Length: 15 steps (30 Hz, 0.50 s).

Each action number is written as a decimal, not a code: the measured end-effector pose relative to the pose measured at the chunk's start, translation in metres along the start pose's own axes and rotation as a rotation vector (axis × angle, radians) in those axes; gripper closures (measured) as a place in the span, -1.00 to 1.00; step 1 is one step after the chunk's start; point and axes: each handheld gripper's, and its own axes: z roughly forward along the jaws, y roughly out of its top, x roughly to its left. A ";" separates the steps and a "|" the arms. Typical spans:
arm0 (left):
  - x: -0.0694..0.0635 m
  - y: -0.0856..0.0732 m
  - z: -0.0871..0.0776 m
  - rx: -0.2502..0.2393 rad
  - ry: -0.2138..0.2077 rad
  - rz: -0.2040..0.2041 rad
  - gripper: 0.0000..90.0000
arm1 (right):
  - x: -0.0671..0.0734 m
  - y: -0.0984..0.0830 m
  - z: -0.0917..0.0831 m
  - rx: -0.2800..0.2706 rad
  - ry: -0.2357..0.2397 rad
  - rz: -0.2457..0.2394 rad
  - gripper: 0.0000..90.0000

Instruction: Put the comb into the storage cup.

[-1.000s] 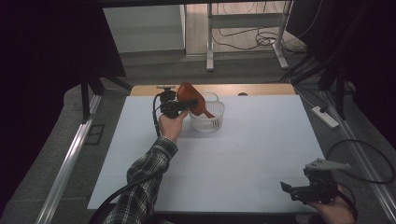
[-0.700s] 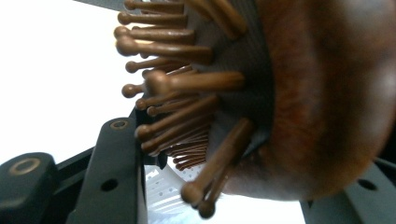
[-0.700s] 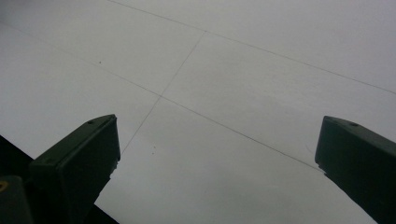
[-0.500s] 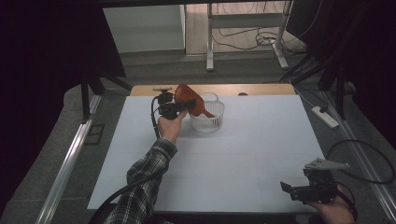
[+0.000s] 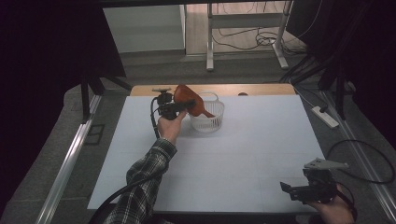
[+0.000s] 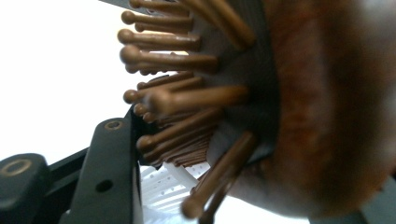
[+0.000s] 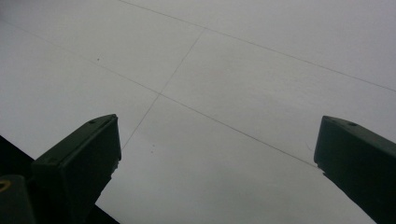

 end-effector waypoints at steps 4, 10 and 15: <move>-0.002 0.001 0.000 0.000 0.020 0.010 0.03 | 0.000 0.000 0.000 0.000 -0.001 0.000 -0.98; -0.002 0.002 0.000 0.002 0.031 0.027 -0.04 | 0.000 0.000 0.000 0.000 -0.005 0.003 -0.98; -0.002 0.003 0.000 0.005 0.034 0.029 -0.07 | 0.000 -0.001 0.000 -0.001 -0.007 0.002 -0.98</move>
